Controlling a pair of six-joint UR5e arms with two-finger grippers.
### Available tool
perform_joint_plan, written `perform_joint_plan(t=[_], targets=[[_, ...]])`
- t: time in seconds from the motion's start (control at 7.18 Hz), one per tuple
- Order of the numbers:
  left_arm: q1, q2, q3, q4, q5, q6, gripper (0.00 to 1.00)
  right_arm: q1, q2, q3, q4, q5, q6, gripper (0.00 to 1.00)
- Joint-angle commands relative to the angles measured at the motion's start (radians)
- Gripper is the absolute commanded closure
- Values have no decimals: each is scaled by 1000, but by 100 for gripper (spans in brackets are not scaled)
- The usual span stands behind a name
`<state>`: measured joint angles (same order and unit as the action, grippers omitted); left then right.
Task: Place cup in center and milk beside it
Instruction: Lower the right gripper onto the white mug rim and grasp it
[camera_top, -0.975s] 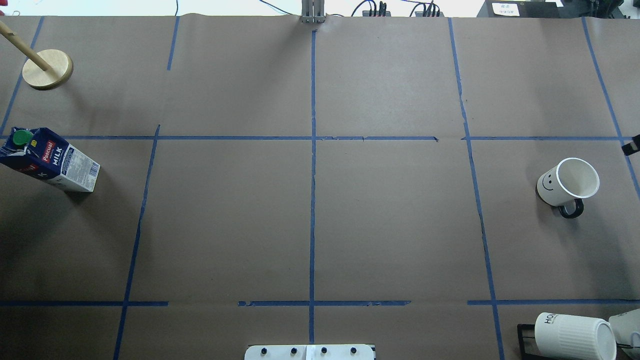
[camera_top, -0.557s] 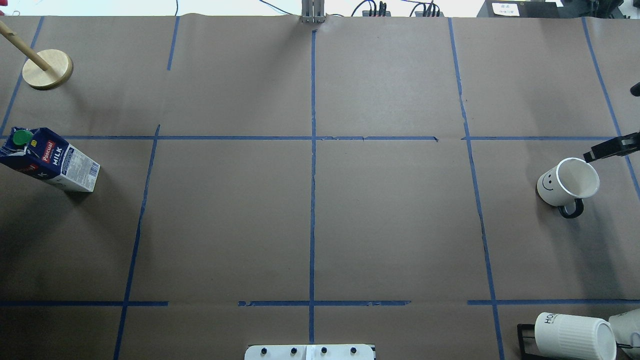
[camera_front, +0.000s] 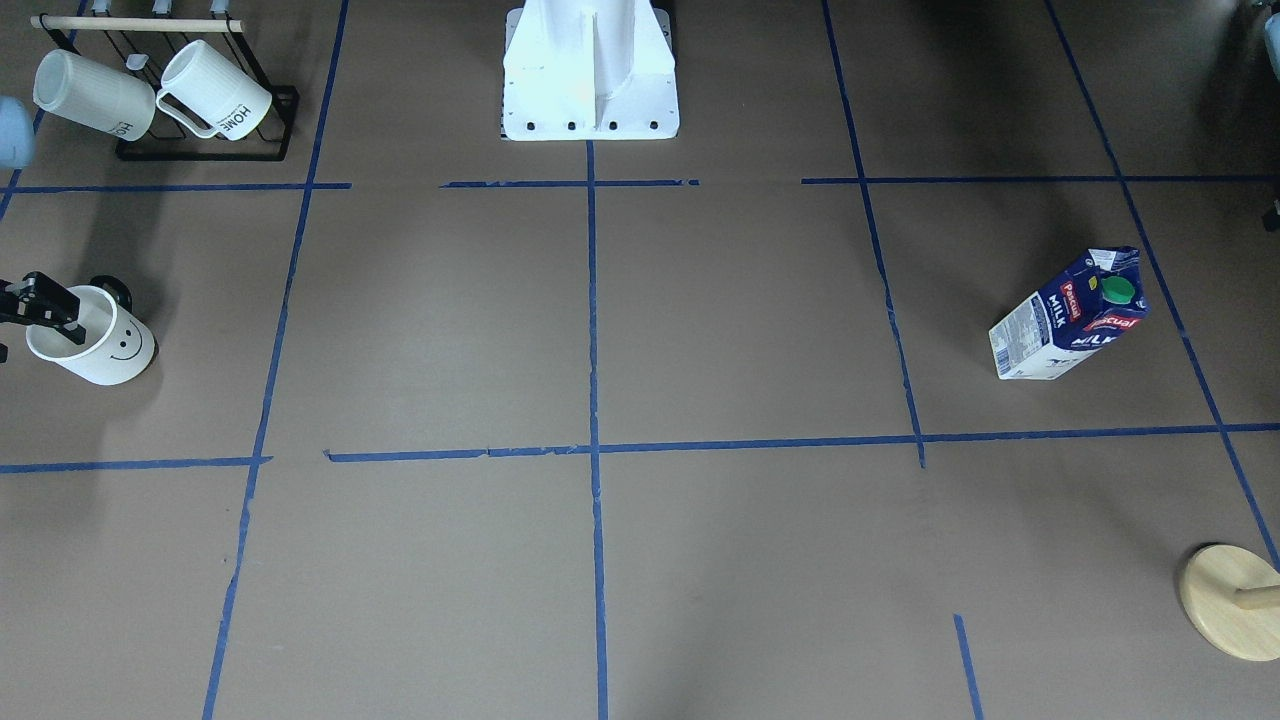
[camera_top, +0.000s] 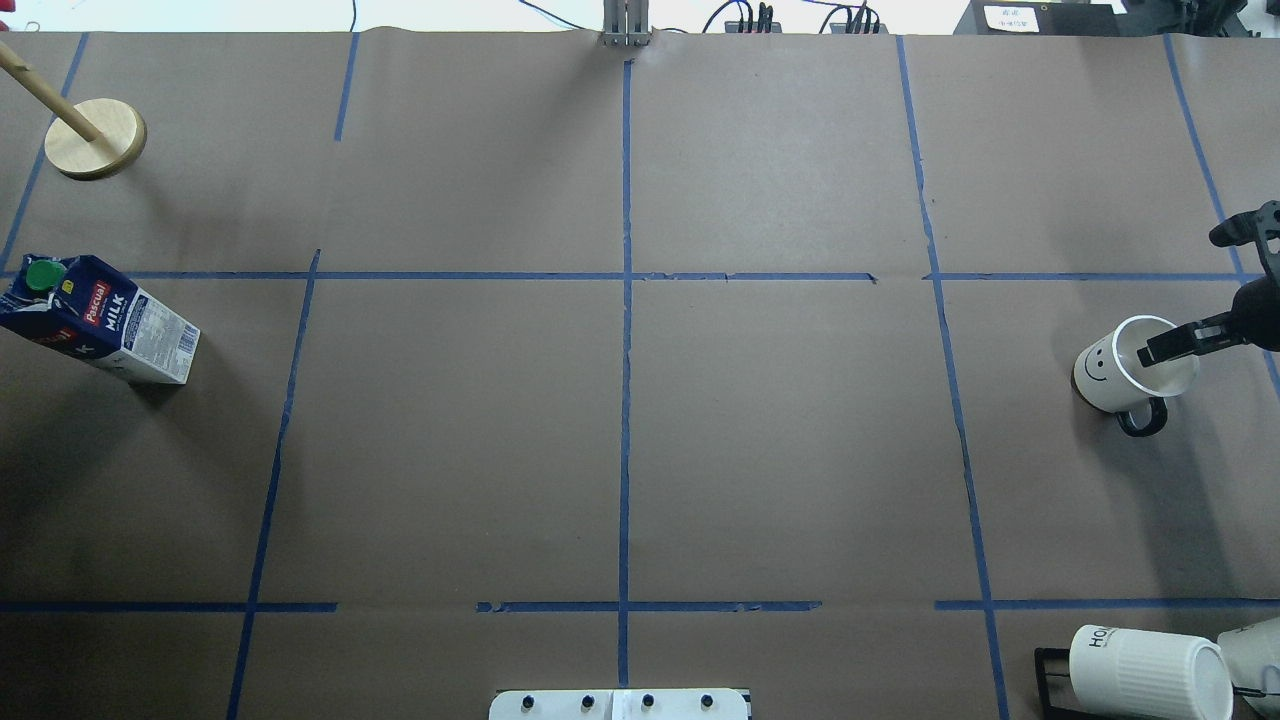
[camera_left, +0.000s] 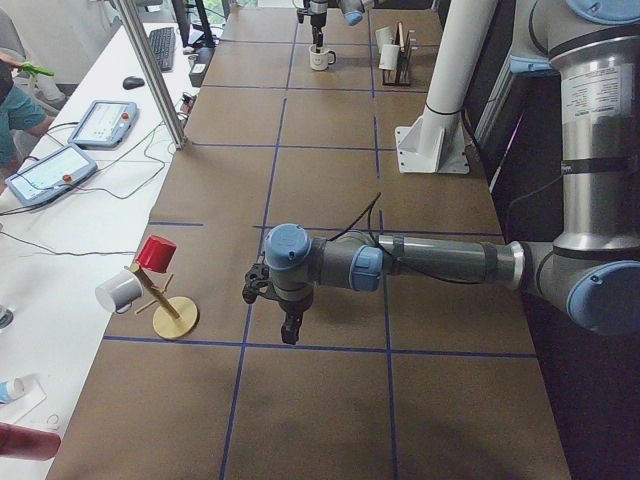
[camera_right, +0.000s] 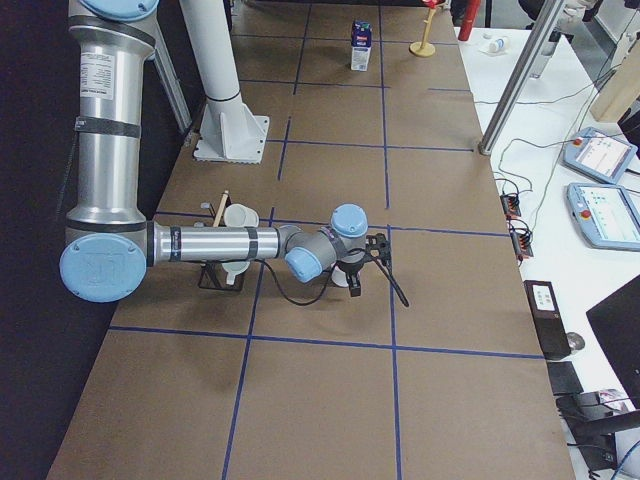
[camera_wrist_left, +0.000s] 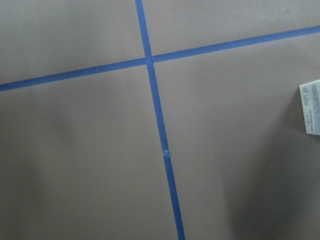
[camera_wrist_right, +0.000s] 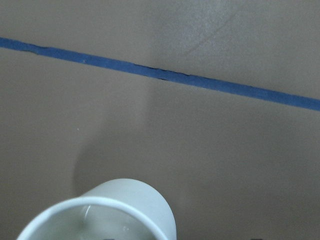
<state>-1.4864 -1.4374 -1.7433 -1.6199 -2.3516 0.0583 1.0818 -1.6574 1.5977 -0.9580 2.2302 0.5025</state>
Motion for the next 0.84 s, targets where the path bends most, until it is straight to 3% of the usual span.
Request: perform_joint_plan(t=[0.0, 0.7], targets=[[0, 0, 1, 0, -2, 0, 0, -8, -1, -4, 2, -1, 1, 93], [0, 0, -2, 0, -2, 0, 0, -9, 31, 28, -24, 16, 11, 100]])
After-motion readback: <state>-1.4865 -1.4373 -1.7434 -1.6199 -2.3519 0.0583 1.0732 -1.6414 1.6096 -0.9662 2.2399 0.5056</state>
